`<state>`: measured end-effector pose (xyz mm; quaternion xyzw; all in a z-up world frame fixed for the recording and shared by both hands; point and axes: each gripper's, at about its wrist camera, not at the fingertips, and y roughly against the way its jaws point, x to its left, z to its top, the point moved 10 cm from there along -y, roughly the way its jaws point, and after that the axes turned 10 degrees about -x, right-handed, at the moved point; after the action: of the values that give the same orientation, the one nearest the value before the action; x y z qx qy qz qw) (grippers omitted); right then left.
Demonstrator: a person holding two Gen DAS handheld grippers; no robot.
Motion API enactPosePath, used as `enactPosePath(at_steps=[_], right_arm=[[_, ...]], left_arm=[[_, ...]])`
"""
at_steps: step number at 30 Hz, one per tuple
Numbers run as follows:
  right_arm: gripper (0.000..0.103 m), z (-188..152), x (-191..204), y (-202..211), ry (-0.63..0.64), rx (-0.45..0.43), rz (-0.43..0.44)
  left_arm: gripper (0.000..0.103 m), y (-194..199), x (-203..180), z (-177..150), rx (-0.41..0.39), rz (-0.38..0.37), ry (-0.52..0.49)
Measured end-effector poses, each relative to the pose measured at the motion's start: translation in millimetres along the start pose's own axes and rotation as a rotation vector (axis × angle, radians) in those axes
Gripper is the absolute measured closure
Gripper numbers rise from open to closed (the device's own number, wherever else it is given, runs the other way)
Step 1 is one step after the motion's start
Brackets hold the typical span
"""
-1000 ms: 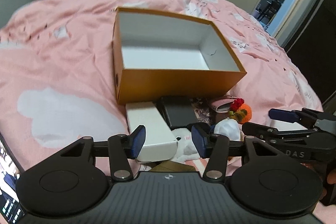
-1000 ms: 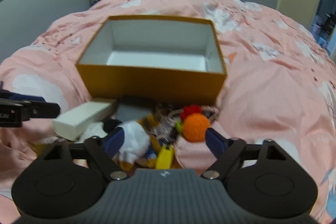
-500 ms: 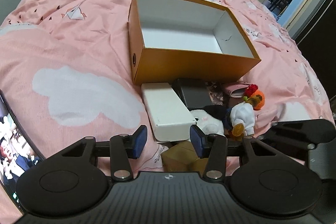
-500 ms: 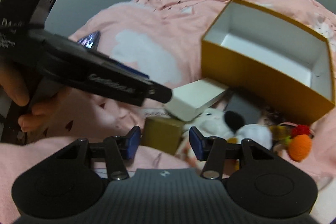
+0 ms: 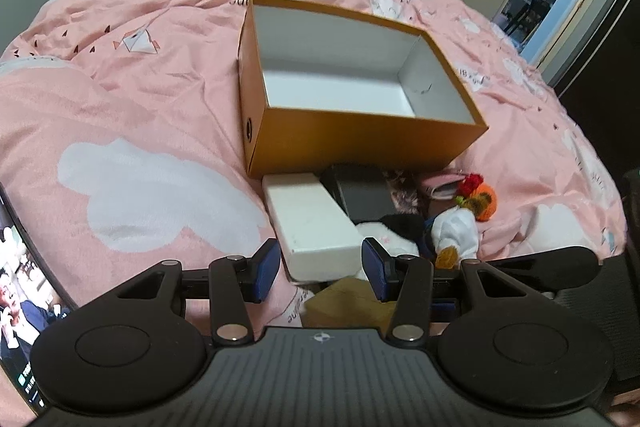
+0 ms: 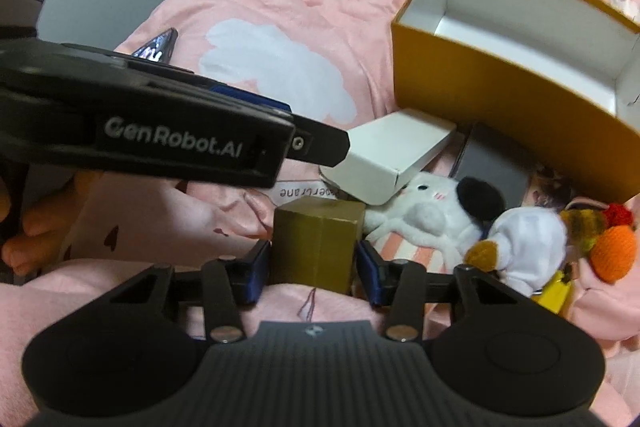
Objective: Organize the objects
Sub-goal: 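Grasp the gold cube box with the right tool while the left tool grasps the white box, then lift the gold cube with the right tool while the left tool lifts the white box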
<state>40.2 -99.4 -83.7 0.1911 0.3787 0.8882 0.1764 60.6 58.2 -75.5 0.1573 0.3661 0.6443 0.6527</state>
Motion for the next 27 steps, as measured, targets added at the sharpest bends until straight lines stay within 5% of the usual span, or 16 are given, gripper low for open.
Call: enactPosePath(at_steps=[8,13,21,27], right_arm=[[0.055,44,-29,61,-0.05,-0.16,-0.062],[0.055,76,-62,53,-0.119,-0.213,-0.104],[0.055,77,-106,6,-0.223,-0.164,-0.125],[0.055,59,-123,-17,-0.278,-0.127,-0.102]], left_arm=[[0.047,0,9,23,-0.041,-0.034,0.072],[0.046,-18,25,36,-0.007,-0.063,0.174],[0.039,-84,43,15,0.184,-0.076,0.335],[0.039,-114,51,4,0.248,-0.044,0.406]])
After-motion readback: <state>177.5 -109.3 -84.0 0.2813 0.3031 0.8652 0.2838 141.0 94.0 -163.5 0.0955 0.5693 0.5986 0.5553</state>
